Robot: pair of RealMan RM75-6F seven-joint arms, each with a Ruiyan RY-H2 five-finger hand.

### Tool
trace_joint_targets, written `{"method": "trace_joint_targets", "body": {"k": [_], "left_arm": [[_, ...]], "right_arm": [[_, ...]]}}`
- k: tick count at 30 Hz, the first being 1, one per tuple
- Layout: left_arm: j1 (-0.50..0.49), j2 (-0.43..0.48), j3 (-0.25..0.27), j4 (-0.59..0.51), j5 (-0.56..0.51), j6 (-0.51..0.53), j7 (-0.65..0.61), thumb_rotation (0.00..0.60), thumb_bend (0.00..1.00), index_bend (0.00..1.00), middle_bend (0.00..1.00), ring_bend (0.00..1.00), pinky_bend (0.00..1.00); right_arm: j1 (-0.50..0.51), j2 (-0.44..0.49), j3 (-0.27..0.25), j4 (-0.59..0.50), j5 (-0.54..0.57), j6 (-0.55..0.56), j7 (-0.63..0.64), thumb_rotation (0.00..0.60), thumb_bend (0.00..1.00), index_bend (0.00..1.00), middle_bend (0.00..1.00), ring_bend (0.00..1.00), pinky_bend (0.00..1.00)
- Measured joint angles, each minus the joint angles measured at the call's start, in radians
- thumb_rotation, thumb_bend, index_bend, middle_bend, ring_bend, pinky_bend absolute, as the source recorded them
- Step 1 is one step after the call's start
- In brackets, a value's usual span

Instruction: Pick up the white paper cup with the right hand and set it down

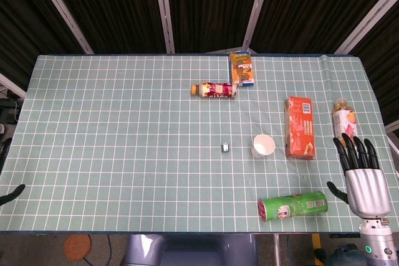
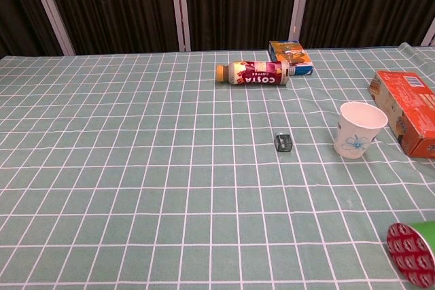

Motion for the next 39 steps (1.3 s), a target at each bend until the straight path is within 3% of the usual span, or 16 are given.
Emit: {"method": "trace_joint_targets", "body": {"k": [14, 21, 28, 39], "left_arm": [[-0.018, -0.012, -0.008, 0.002, -0.032, -0.038, 0.022, 0.6, 0.0, 0.0, 0.0, 0.0, 0.0], [-0.034, -0.023, -0.033, 0.006, -0.095, -0.063, 0.043, 0.6, 0.0, 0.0, 0.0, 0.0, 0.0], [-0.045, -0.032, -0.052, 0.016, -0.151, -0.085, 0.066, 0.6, 0.0, 0.0, 0.0, 0.0, 0.0], [-0.056, -0.044, -0.057, 0.028, -0.19, -0.106, 0.09, 0.6, 0.0, 0.0, 0.0, 0.0, 0.0]], "right_arm": [[0.058, -0.033, -0.002, 0.044, -0.018, -0.085, -0.041, 0.6, 0.0, 0.0, 0.0, 0.0, 0.0], [0.185, -0.08, -0.002, 0.113, -0.119, -0.233, -0.245, 0.6, 0.0, 0.0, 0.0, 0.0, 0.0], [0.353, -0.181, -0.003, 0.216, -0.203, -0.463, -0.429, 0.6, 0.0, 0.0, 0.0, 0.0, 0.0], [0.472, -0.319, 0.004, 0.315, -0.176, -0.66, -0.685, 0.6, 0.0, 0.0, 0.0, 0.0, 0.0]]}}
